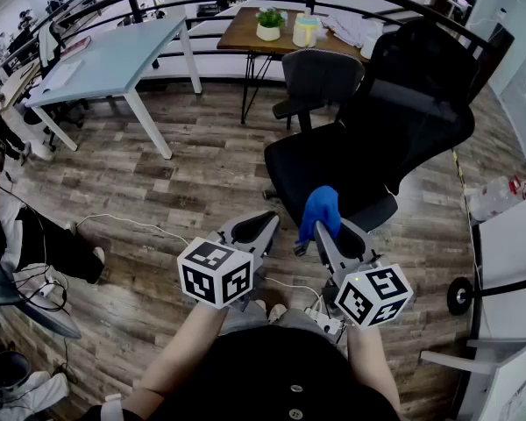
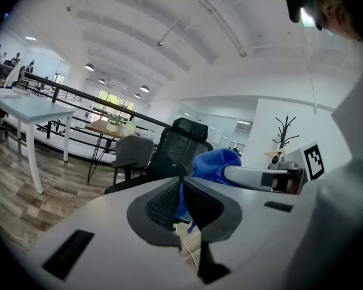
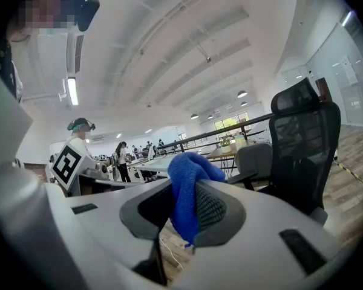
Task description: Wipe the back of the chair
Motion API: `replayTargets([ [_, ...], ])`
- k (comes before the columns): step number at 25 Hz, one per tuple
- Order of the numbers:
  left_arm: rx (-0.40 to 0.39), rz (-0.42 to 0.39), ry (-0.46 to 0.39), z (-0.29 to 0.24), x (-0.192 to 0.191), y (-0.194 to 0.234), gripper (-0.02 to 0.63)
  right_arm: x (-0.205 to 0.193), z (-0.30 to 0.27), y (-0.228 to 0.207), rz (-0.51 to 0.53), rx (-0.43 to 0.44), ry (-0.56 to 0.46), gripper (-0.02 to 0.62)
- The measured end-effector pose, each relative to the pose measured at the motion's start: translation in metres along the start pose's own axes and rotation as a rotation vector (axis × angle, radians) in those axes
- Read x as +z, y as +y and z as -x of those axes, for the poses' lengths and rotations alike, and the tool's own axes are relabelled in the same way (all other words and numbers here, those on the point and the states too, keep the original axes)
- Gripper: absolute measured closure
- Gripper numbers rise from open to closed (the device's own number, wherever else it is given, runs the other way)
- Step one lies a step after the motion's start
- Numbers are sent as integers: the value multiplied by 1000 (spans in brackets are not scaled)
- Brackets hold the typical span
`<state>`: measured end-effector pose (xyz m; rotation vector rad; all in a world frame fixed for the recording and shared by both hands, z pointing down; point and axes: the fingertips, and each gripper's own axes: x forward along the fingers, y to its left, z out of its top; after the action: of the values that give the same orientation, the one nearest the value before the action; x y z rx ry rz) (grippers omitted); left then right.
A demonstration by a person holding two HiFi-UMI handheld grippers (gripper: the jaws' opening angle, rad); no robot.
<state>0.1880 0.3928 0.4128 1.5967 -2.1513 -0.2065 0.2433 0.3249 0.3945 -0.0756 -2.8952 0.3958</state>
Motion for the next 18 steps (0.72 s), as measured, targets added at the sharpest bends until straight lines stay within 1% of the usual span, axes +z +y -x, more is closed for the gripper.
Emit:
replayTargets([
  [5, 28, 13, 6, -1, -2, 8, 574, -4, -6, 2, 14, 10, 18, 500],
  [10, 81, -61, 20, -2, -1, 15, 574, -3, -9, -4, 5, 13, 31, 500],
  [14, 97, -49, 12, -3, 0, 19, 574, -1, -10, -6, -26, 30, 15, 499],
  [18, 93, -47, 29, -13, -8, 16, 574, -8, -12, -17, -42, 34, 32, 499],
])
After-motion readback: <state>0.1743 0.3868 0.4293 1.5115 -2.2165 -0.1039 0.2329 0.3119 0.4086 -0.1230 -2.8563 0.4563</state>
